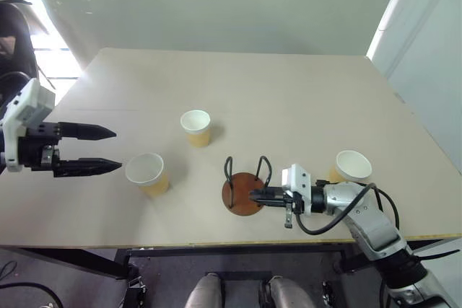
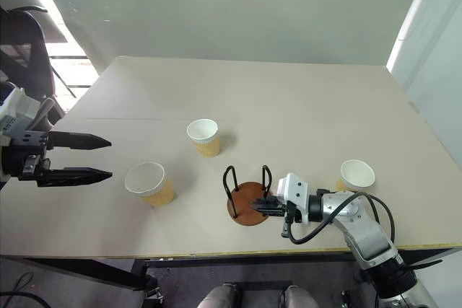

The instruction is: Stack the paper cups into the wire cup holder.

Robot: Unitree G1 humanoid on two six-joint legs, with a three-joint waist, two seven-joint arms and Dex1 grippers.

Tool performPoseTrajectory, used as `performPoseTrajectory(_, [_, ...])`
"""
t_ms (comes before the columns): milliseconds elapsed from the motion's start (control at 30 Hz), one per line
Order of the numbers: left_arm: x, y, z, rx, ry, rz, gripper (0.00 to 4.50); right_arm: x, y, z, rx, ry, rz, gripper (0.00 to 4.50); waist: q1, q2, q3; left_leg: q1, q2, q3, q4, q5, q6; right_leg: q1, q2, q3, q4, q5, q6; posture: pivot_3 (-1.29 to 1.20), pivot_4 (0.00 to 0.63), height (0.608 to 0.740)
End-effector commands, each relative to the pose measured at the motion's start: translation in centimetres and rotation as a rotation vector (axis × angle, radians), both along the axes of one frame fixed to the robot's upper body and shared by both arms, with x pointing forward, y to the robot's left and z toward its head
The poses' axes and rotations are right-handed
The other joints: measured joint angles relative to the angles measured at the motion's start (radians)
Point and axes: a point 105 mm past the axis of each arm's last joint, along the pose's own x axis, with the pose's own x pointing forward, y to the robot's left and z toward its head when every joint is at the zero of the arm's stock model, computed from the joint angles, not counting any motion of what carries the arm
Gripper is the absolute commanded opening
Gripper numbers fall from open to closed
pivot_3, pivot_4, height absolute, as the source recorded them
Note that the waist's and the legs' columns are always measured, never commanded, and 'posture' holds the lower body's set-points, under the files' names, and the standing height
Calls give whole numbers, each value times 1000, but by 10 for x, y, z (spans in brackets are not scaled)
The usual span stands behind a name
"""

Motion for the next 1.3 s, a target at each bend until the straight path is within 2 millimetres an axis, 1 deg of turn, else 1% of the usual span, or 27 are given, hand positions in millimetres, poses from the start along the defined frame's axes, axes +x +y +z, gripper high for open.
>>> performPoseTrajectory(33, [-3, 0, 11, 14, -47, -7, 4500, -1, 0, 4, -4, -18, 23, 34, 0, 0, 0, 0, 0, 0, 0, 0, 0, 0, 0, 0, 0, 0, 0, 0, 150, 740])
performPoseTrajectory(67, [-3, 0, 11, 14, -48, -6, 4500, 1, 0, 5, -4, -21, 15, 34, 0, 0, 0, 0, 0, 0, 0, 0, 0, 0, 0, 0, 0, 0, 0, 0, 150, 740])
performPoseTrajectory(167, [-3, 0, 11, 13, -51, -5, 4500, 6, -1, 6, -10, -30, 2, 764, 0, 0, 0, 0, 0, 0, 0, 0, 0, 0, 0, 0, 0, 0, 0, 0, 150, 740])
performPoseTrajectory(367, [-3, 0, 11, 11, -53, -7, 4500, 10, -2, 7, -9, -42, -23, 2841, 0, 0, 0, 0, 0, 0, 0, 0, 0, 0, 0, 0, 0, 0, 0, 0, 150, 740])
performPoseTrajectory(500, [-3, 0, 11, 10, -53, -8, 4500, 13, -7, 15, 8, -38, -44, 4098, 0, 0, 0, 0, 0, 0, 0, 0, 0, 0, 0, 0, 0, 0, -1, 0, 150, 740])
performPoseTrajectory(600, [-2, 0, 11, 11, -53, -6, 4500, 15, -17, 27, 22, -27, -73, 4098, 1, 0, 0, 0, 0, 0, 0, 0, 0, 0, 0, 0, 0, 0, -1, 0, 150, 740])
performPoseTrajectory(733, [0, 1, 11, 13, -56, -5, 4500, 12, -37, 32, -29, -16, -82, 4098, 3, 0, 0, -1, 0, 0, 0, 0, 0, 0, 0, 0, -1, -1, -1, 0, 150, 740])
performPoseTrajectory(833, [2, 1, 10, 13, -60, -6, 4500, 13, -51, 37, -30, -6, -123, 4098, 3, 0, 0, -1, 0, 0, 0, 0, 0, 0, 0, 0, -1, -1, -1, 0, 150, 740])
performPoseTrajectory(933, [5, 0, 9, 7, -65, -12, 4500, 10, -63, 39, -40, 7, -142, 4098, 4, 0, 0, -1, 0, 0, 0, 0, -1, 0, 0, 0, -1, -1, 0, 0, 150, 740])
performPoseTrajectory(1100, [11, -2, 8, 3, -71, -21, 4500, 3, -73, 46, -68, 10, -158, 4098, 3, 0, 0, -1, 0, 0, 0, 0, -1, 0, 0, 0, -1, -2, 1, 0, 150, 740])
performPoseTrajectory(1200, [14, -3, 8, -1, -75, -33, 4500, -1, -80, 54, -92, 2, -173, 4098, 4, 0, 0, -1, 0, 0, 1, 0, 0, 1, 0, 0, -1, -2, 2, 0, 150, 740])
performPoseTrajectory(1300, [15, -7, 10, -17, -81, -55, 4500, -6, -89, 65, -114, -1, -191, 4098, 4, 0, 0, -2, 0, 0, 2, 0, 0, 2, 0, 0, -1, -3, 3, 0, 150, 740])
